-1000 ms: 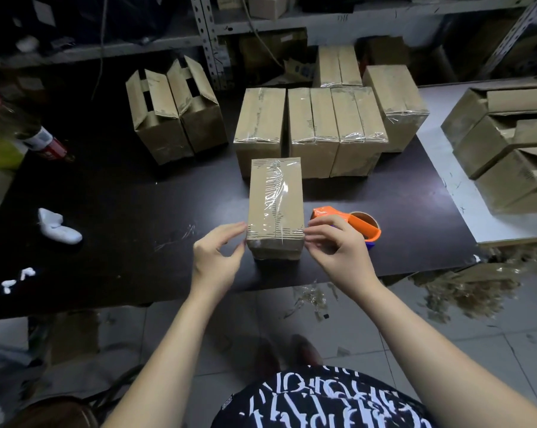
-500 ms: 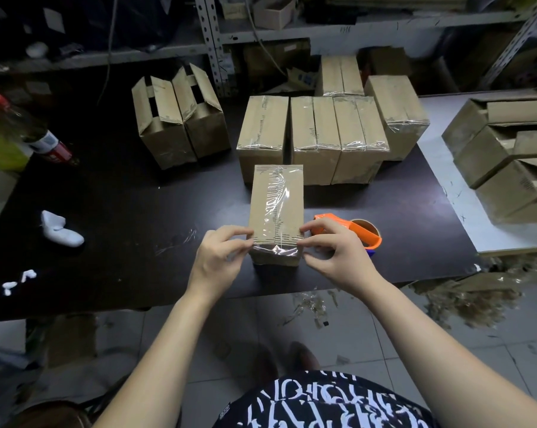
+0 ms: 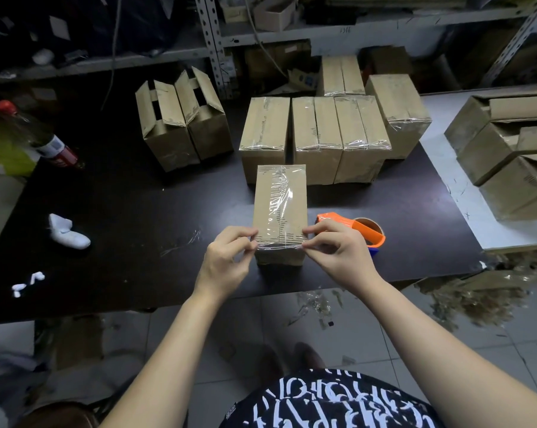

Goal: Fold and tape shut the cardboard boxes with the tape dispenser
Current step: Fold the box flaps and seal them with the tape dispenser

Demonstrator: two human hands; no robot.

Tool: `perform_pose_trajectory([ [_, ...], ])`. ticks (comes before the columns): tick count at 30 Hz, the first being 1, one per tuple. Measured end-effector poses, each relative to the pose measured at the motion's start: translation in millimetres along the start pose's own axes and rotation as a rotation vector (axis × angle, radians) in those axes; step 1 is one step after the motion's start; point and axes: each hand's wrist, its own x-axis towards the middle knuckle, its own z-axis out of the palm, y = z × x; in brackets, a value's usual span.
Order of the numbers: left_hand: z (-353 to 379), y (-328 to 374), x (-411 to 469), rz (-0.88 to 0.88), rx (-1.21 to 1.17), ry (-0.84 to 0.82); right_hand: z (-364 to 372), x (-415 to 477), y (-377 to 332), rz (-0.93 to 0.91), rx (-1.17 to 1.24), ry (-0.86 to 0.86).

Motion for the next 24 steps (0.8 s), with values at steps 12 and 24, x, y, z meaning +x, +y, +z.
perform_pose_trajectory([
  [12, 1.0, -2.1, -18.2, 0.152, 0.167, 0.044, -1.4, 0.1, 6.6, -0.266, -0.201, -0.084],
  [24, 13.0, 1.2, 5.9, 0.011, 0.095, 0.085, 12.9, 10.1, 2.6, -0.156, -0.147, 0.066],
])
